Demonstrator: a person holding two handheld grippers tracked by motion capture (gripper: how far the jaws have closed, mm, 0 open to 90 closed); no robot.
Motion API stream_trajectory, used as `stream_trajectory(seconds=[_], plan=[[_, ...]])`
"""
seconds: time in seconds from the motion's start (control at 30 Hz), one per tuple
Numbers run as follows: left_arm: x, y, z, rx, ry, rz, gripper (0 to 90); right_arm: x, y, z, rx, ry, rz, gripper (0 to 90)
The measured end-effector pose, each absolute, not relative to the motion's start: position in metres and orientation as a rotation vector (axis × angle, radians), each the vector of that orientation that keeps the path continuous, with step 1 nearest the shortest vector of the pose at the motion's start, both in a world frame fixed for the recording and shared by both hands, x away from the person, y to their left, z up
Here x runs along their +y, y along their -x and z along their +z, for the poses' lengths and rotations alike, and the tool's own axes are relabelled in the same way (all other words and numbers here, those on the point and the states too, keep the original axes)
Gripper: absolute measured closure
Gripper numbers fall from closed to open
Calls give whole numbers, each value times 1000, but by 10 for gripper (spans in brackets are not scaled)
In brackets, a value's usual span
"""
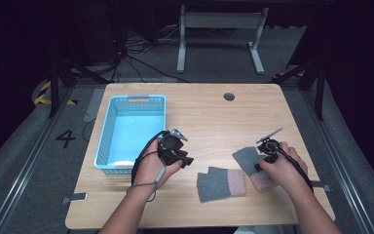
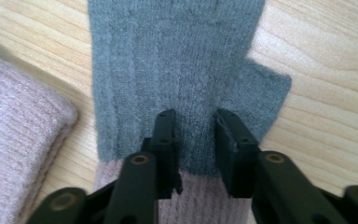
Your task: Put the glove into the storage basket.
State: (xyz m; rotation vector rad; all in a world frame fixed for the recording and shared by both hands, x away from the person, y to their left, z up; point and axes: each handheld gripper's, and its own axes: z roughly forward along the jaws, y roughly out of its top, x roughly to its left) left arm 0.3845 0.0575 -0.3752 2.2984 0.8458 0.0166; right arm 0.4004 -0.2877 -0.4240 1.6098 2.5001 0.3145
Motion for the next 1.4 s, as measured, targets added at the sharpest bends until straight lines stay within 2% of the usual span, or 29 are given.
stream_trajectory(seconds=[0.03,0.3,0.53,0.93,1.4], plan=[[58,-384,-375,847,-2297,17,653,-288,-401,-424,2512,-1602,325,772],[58,-386,-376,845,-2300,15,654,-301,-403,-423,2542,-1636,449,812],[58,-387,-376,842,-2300,11,654,-308,-400,-411,2530,-1623,521,814],[59,-384,-374,842,-2290,20,653,-318,-385,-371,2455,-1544,708,813],[60,-384,-371,835,-2298,25,652,-316,-378,-348,2458,-1466,765,811]])
